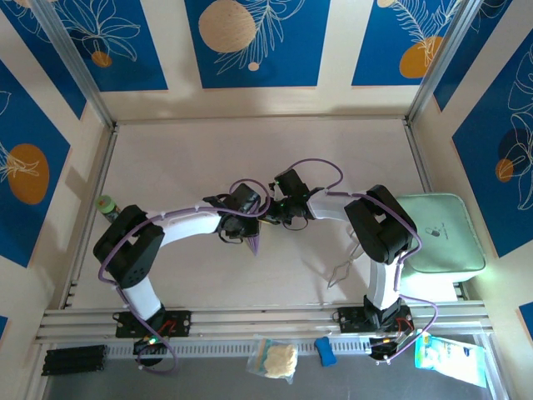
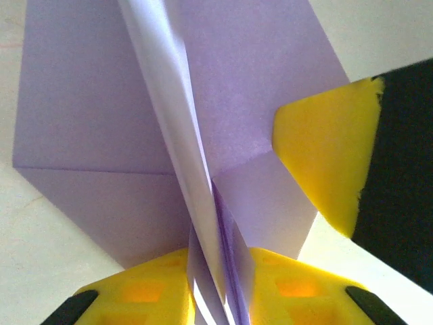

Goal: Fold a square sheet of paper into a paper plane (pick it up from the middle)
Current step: Move a paper plane to the center of the table.

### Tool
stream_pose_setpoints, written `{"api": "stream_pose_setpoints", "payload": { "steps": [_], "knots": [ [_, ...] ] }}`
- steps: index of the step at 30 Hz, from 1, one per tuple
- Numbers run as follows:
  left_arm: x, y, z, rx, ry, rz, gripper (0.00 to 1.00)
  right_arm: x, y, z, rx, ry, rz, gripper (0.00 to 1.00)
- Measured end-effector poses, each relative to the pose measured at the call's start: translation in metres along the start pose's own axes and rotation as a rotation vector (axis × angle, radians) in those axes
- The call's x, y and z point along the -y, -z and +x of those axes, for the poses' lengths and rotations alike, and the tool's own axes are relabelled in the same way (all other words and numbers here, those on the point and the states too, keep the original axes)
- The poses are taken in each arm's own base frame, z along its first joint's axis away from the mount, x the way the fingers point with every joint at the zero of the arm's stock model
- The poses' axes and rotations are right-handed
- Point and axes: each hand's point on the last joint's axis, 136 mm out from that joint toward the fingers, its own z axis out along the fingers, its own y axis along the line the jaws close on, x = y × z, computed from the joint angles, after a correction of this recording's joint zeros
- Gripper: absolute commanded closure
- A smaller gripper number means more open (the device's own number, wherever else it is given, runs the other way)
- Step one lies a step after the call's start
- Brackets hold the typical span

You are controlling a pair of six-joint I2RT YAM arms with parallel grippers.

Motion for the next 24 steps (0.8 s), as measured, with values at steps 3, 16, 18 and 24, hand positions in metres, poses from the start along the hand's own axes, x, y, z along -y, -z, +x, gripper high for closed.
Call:
{"api": "stream_pose_setpoints", "payload": {
  "steps": [3, 16, 18, 24],
  "knots": [
    [0.000, 0.000, 0.000, 0.000, 0.007, 0.000, 0.78, 0.000, 0.000, 0.000, 0.000, 0.000, 0.000, 0.95],
    [0.001, -0.002, -0.001, -0.010, 0.027, -0.010, 0.91, 0.000, 0.002, -0.001, 0.006, -0.002, 0.005, 0.75],
    [0.002, -0.001, -0.002, -0.010, 0.026, -0.012, 0.95, 0.000, 0.006, -0.004, 0.022, -0.002, 0.012, 0.68],
    [0.000, 0.007, -0.017, 0.018, 0.011, -0.037, 0.98, -0.002, 0.050, -0.026, 0.162, 0.025, 0.053, 0.49]
  ]
}}
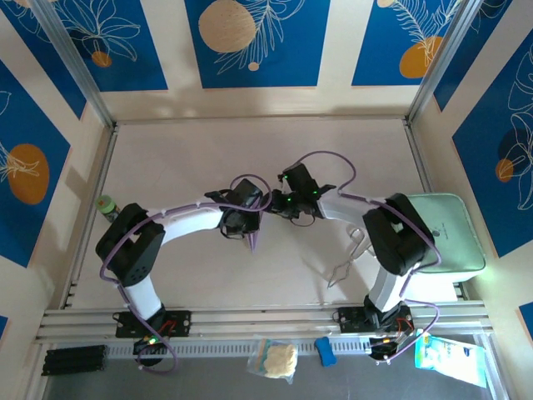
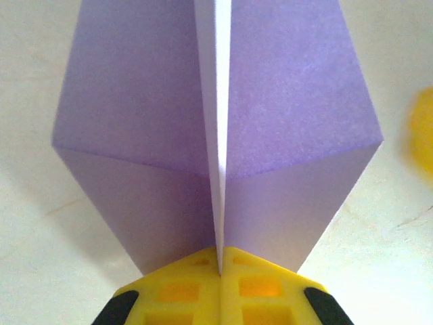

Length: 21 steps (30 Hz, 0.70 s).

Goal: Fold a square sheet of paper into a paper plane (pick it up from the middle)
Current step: Move a paper plane to the center of the table.

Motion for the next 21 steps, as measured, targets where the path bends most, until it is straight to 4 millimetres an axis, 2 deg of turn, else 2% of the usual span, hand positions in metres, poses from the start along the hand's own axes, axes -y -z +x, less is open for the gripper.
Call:
{"api": "stream_pose_setpoints", "payload": {
  "steps": [4, 8, 11, 14, 17, 21],
  "knots": [
    [-0.004, 0.010, -0.024, 0.036, -0.009, -0.007, 0.98, 0.011, 0.034, -0.024, 0.135, 0.016, 0.056, 0.41],
    [-0.009, 0.020, -0.066, 0.088, -0.006, -0.006, 0.97, 0.033, 0.056, -0.033, 0.213, -0.002, 0.117, 0.40],
    [-0.012, 0.015, -0.099, 0.112, -0.005, -0.015, 0.97, 0.051, 0.061, -0.033, 0.227, -0.026, 0.153, 0.40],
    [-0.015, 0.000, -0.125, 0.111, -0.009, -0.034, 0.96, 0.064, 0.060, -0.028, 0.216, -0.047, 0.180, 0.40],
    [-0.015, -0.016, -0.144, 0.094, -0.013, -0.054, 0.94, 0.068, 0.059, -0.024, 0.207, -0.051, 0.186, 0.40],
    [-0.014, -0.030, -0.155, 0.063, -0.022, -0.077, 0.90, 0.068, 0.059, -0.023, 0.204, -0.052, 0.184, 0.40]
  ]
}}
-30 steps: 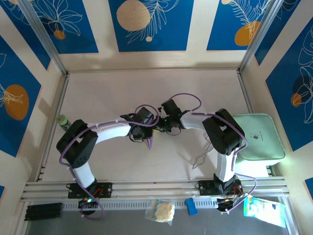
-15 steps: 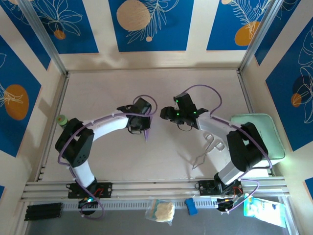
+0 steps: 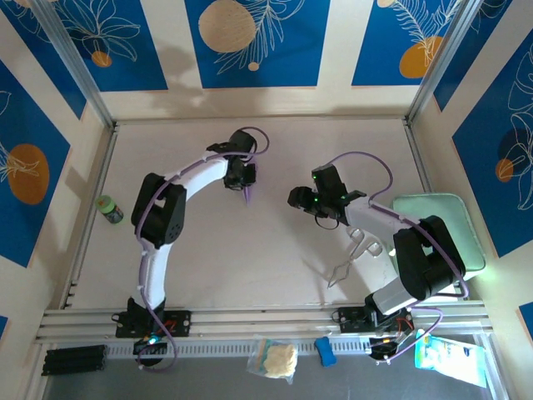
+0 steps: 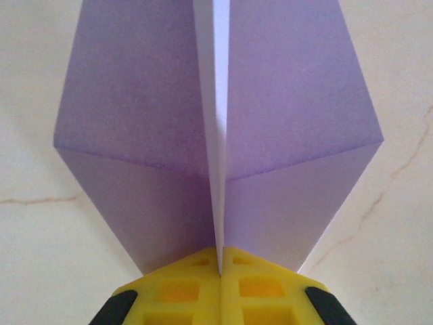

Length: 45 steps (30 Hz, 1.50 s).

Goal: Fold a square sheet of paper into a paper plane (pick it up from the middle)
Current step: Move a paper plane to the center of the table.

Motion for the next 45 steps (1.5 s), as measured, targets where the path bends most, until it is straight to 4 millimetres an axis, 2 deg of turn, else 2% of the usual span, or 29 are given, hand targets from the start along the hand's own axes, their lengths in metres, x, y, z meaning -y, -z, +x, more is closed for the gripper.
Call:
{"api": "stream_pose_setpoints", "payload": {
  "steps": [11, 25, 29, 45],
  "knots": [
    [0.002, -0.016, -0.004, -0.047, -0.004, -0.027, 0.86, 0.009, -0.001, 0.001, -0.010, -0.021, 0.008, 0.41],
    [-0.003, -0.030, 0.006, -0.088, -0.004, -0.049, 0.81, 0.005, -0.001, 0.000, -0.010, -0.024, -0.019, 0.41],
    [-0.001, -0.033, 0.005, -0.088, -0.005, -0.049, 0.75, 0.004, -0.001, 0.000, -0.014, -0.028, -0.025, 0.41],
    [0.003, -0.038, -0.001, -0.055, -0.017, -0.115, 0.65, 0.004, -0.001, 0.002, -0.018, -0.030, -0.031, 0.41]
  ]
}}
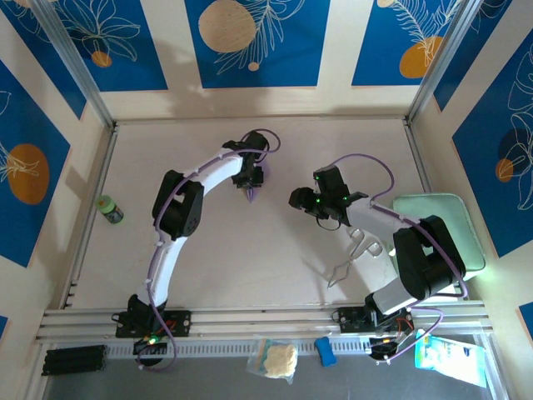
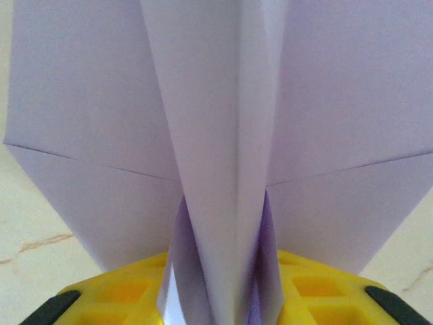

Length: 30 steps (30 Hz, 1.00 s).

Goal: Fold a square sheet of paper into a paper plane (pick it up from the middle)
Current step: Move a paper plane to the center of the table.

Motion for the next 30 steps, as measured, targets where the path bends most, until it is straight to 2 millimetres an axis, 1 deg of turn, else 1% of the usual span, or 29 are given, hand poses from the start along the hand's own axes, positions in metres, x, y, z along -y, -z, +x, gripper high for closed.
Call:
{"api": "stream_pose_setpoints", "payload": {
  "steps": [8, 15, 19, 30],
  "knots": [
    [-0.008, -0.002, -0.014, 0.071, 0.010, -0.072, 0.64, 0.002, -0.002, 0.001, -0.007, -0.002, 0.005, 0.41],
    [-0.011, -0.004, -0.025, 0.119, 0.030, -0.096, 0.63, 0.003, -0.003, 0.002, -0.010, -0.002, 0.008, 0.41],
    [-0.010, -0.006, -0.032, 0.137, 0.050, -0.088, 0.59, 0.003, -0.003, 0.002, -0.011, -0.002, 0.008, 0.41],
    [-0.010, -0.008, -0.037, 0.148, 0.076, -0.081, 0.58, 0.003, -0.003, 0.002, -0.011, -0.002, 0.008, 0.40]
  ]
}}
